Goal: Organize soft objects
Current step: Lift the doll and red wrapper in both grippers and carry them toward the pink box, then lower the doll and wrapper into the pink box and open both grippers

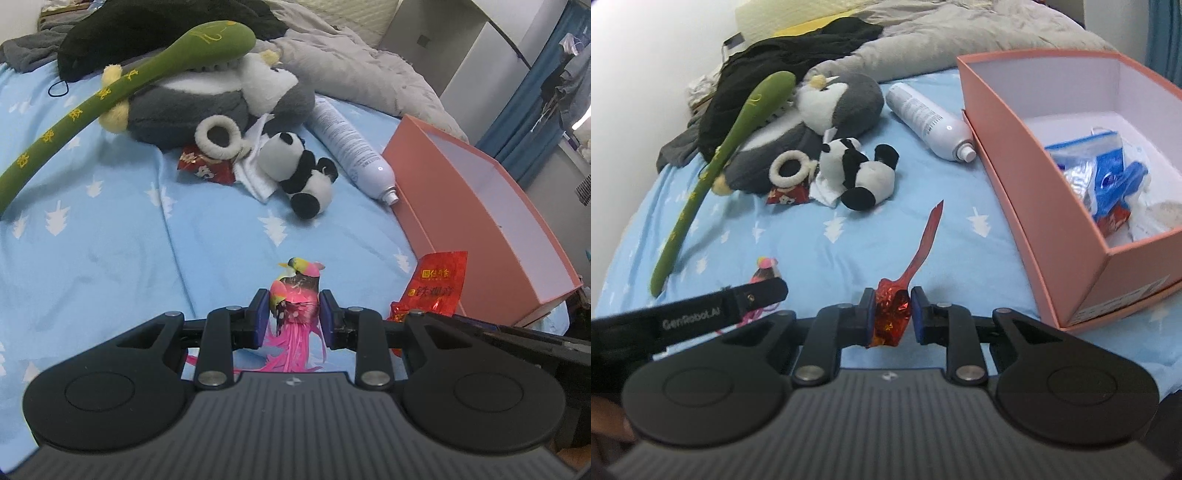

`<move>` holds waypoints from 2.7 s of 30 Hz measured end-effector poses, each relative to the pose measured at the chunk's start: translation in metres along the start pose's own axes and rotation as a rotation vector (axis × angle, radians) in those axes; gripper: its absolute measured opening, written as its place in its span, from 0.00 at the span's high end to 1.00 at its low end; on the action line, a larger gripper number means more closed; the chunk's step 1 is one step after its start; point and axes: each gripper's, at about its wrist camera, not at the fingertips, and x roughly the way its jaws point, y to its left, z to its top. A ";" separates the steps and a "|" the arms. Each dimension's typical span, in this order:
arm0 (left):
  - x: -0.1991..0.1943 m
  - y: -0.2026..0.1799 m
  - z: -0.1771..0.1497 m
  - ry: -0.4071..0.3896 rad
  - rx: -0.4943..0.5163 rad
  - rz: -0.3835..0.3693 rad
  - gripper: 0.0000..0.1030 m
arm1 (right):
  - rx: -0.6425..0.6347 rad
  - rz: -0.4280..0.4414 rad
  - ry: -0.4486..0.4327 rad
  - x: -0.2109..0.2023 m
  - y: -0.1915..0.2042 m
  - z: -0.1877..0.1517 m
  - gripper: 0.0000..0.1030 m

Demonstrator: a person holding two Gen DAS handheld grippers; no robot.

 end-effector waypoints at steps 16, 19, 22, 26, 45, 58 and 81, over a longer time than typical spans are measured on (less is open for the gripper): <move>-0.033 -0.069 0.056 -0.078 0.059 -0.099 0.68 | -0.053 0.010 -0.107 -0.064 -0.011 0.042 0.77; -0.037 -0.090 0.076 -0.098 0.086 -0.117 0.68 | -0.056 0.005 -0.134 -0.075 -0.016 0.059 0.77; -0.038 -0.110 0.098 -0.118 0.101 -0.145 0.68 | -0.061 -0.009 -0.168 -0.086 -0.023 0.081 0.77; -0.034 -0.139 0.123 -0.140 0.124 -0.184 0.68 | -0.078 -0.038 -0.211 -0.099 -0.033 0.106 0.77; 0.096 -0.253 0.139 0.072 0.275 -0.326 0.67 | 0.057 -0.236 -0.118 -0.067 -0.152 0.137 0.77; 0.149 -0.260 0.128 0.175 0.286 -0.300 0.65 | 0.198 -0.237 0.036 -0.028 -0.198 0.112 0.77; -0.013 -0.228 0.112 -0.039 0.313 -0.298 0.55 | 0.166 -0.207 -0.137 -0.116 -0.140 0.098 0.72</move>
